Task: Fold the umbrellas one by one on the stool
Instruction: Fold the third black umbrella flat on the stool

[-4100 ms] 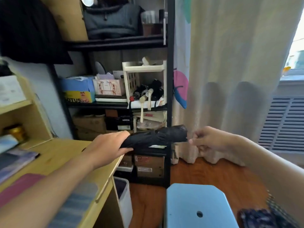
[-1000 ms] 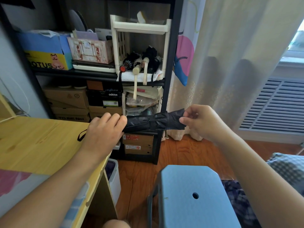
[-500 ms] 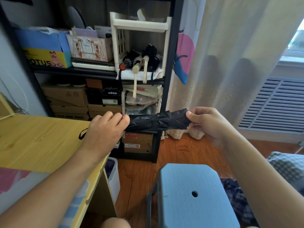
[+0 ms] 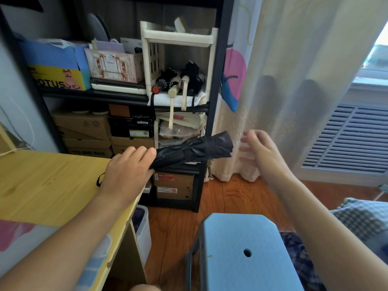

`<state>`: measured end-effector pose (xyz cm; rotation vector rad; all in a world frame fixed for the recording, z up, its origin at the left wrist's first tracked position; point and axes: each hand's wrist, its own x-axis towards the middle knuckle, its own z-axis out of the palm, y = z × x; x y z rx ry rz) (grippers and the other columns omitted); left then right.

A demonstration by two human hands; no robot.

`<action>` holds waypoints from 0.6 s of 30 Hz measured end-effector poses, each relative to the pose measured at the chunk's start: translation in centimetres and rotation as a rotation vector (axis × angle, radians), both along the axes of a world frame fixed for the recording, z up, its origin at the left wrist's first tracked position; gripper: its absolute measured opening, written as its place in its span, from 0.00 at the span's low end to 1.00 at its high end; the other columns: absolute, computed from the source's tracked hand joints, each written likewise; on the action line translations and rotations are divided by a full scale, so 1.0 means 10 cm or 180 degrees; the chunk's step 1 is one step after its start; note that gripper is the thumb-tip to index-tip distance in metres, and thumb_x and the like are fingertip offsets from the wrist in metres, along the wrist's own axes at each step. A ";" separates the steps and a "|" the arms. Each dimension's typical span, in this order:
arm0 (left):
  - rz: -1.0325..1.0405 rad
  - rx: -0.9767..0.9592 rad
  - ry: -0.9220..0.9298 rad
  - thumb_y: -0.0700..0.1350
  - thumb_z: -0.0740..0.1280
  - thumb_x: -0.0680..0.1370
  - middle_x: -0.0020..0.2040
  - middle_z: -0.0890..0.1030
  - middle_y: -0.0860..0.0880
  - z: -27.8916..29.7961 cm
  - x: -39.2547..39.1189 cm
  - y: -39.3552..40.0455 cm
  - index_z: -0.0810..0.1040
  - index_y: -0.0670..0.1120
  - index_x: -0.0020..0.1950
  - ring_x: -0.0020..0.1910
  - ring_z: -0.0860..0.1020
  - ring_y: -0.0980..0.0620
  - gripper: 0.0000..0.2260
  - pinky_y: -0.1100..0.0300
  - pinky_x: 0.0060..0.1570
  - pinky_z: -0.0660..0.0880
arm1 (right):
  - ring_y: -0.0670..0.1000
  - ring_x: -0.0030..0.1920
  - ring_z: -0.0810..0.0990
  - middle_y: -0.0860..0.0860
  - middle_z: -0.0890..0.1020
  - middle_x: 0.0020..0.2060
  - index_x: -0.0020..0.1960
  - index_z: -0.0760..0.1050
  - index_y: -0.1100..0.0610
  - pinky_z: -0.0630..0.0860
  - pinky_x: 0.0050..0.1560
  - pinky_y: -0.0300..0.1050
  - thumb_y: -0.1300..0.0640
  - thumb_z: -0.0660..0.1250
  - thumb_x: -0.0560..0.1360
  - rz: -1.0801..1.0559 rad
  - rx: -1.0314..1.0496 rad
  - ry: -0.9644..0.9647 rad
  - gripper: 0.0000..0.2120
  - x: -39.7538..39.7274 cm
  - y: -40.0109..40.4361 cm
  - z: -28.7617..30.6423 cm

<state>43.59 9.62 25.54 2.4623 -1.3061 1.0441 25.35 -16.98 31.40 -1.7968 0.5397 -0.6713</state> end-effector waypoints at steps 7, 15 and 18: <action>-0.0129 0.0088 -0.0072 0.44 0.80 0.68 0.46 0.79 0.48 -0.04 0.00 -0.06 0.75 0.44 0.60 0.43 0.79 0.45 0.25 0.52 0.33 0.77 | 0.47 0.36 0.76 0.48 0.77 0.38 0.47 0.76 0.53 0.72 0.34 0.41 0.47 0.58 0.85 0.0170 -0.0958 0.0508 0.14 0.47 0.20 0.01; 0.0513 -0.0932 0.2468 0.57 0.65 0.82 0.45 0.77 0.55 0.35 0.06 -0.23 0.71 0.50 0.59 0.42 0.78 0.51 0.12 0.53 0.38 0.77 | 0.55 0.37 0.82 0.59 0.82 0.43 0.63 0.73 0.65 0.82 0.36 0.46 0.49 0.54 0.87 0.0153 0.1172 0.0567 0.20 0.62 0.14 0.18; -0.0349 -0.2499 0.5427 0.55 0.65 0.84 0.43 0.78 0.46 0.83 -0.13 -0.66 0.75 0.41 0.60 0.37 0.78 0.48 0.17 0.52 0.38 0.79 | 0.56 0.52 0.87 0.56 0.84 0.57 0.67 0.74 0.54 0.85 0.50 0.53 0.41 0.56 0.85 0.1174 0.1113 0.0881 0.21 0.62 0.41 0.21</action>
